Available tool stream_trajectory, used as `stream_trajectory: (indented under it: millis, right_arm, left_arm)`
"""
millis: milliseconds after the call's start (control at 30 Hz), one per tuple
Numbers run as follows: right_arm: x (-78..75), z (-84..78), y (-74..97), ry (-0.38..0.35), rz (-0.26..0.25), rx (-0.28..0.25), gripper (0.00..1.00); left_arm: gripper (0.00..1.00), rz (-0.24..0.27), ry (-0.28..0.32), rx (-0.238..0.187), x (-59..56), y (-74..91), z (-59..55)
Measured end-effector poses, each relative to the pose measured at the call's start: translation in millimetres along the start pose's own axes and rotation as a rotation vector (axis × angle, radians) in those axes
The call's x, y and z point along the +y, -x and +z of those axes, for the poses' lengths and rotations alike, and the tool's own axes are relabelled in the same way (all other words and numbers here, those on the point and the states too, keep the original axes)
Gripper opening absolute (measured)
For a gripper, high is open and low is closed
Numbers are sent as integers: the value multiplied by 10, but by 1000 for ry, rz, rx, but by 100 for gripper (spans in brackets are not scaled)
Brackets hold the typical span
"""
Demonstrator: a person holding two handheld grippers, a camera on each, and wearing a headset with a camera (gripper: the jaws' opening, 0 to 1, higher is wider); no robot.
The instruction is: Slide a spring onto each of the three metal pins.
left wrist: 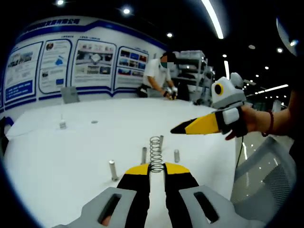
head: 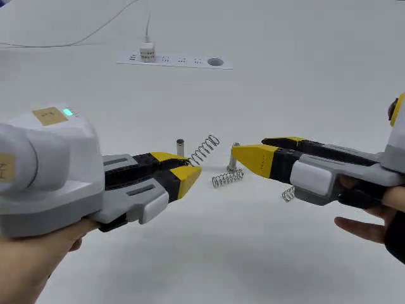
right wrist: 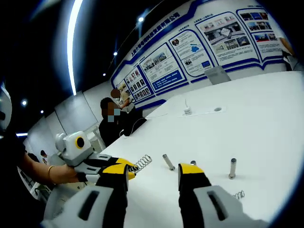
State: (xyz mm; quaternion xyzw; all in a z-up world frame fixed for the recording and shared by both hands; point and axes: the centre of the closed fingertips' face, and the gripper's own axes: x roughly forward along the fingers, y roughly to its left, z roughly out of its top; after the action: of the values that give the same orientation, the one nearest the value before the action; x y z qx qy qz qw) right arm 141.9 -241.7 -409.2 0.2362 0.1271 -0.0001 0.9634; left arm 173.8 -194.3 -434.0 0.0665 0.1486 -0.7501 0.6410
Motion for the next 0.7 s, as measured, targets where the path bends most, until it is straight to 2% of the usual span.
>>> stream_trajectory:
  millis: [200, 533, 700]
  right_arm:
    - [69, 32, -37, -48, 29, -20, 36]
    - [172, 19, -67, -147, 79, -45, 27]
    - [205, 9, -78, -191, 101, -50, 23]
  left_arm:
    - [10, -27, -49, -48, -107, 7, 101]
    - [10, -71, -74, -89, -268, -9, 176]
    - [10, -83, -102, -114, -305, -14, 209]
